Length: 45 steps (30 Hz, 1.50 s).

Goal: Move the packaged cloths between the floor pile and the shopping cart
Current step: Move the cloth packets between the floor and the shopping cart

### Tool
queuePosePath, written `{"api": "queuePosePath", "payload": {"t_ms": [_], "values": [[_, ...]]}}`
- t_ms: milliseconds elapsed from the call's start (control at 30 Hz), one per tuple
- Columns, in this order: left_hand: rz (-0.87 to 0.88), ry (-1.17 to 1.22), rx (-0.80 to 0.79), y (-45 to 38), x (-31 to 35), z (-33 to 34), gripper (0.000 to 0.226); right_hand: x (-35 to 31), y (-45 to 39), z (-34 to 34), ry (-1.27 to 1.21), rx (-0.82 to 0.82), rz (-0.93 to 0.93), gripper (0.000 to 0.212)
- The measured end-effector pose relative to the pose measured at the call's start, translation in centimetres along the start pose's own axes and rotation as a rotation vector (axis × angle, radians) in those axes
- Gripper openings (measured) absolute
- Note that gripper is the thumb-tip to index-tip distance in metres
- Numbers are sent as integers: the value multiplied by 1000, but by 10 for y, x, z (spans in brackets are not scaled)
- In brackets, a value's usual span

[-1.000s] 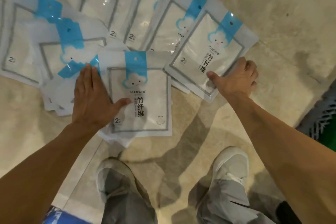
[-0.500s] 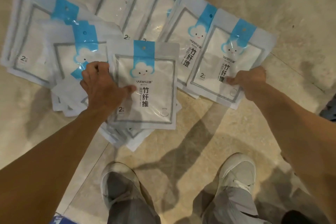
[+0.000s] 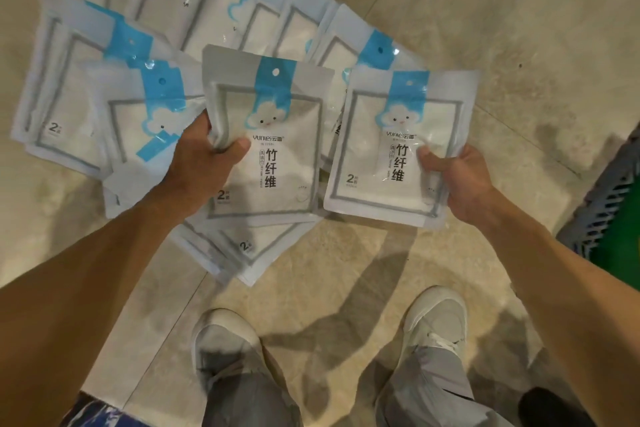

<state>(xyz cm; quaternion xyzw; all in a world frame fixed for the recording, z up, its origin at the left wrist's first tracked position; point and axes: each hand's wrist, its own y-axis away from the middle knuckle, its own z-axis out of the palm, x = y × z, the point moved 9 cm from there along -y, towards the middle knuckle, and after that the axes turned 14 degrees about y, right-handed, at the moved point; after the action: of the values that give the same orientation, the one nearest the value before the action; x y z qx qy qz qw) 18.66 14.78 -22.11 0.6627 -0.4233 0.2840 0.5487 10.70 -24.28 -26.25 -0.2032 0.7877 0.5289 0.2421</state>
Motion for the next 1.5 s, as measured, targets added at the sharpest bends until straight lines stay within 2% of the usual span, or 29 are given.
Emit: {"api": "queuePosePath", "payload": {"t_ms": [133,233,400,467,667,767,867,1033,1100,1267,1400,1467,1500], "values": [[-73,145,33,13,26,-15,39,-29,28,-14,-12,18,-33,15],[-148,278,-21,30,56,-29,36,-62,57,-27,-41,-12,-64,12],[-178,388,4,59,131,-71,50,-148,115,-52,-71,-43,-131,18],[-171,422,37,74,166,-93,47,-192,143,-59,-73,-47,-160,17],[-76,513,62,132,302,-160,37,-346,256,-66,-65,-104,-253,16],[-33,601,47,172,380,-195,43,-423,326,-70,-81,-137,-290,15],[13,626,55,213,450,-239,63,-490,396,-75,-91,-161,-324,16],[103,660,97,286,556,-329,66,-586,511,-79,-73,-195,-409,18],[164,646,119,319,594,-368,59,-620,557,-75,-72,-227,-444,17],[261,672,151,414,662,-456,50,-686,666,-51,-59,-338,-527,16],[332,655,212,496,696,-515,80,-724,745,-17,-16,-436,-618,20],[369,662,284,539,708,-544,65,-740,784,1,-19,-503,-659,19],[387,664,311,560,714,-554,65,-747,804,9,-21,-536,-678,18]]}}
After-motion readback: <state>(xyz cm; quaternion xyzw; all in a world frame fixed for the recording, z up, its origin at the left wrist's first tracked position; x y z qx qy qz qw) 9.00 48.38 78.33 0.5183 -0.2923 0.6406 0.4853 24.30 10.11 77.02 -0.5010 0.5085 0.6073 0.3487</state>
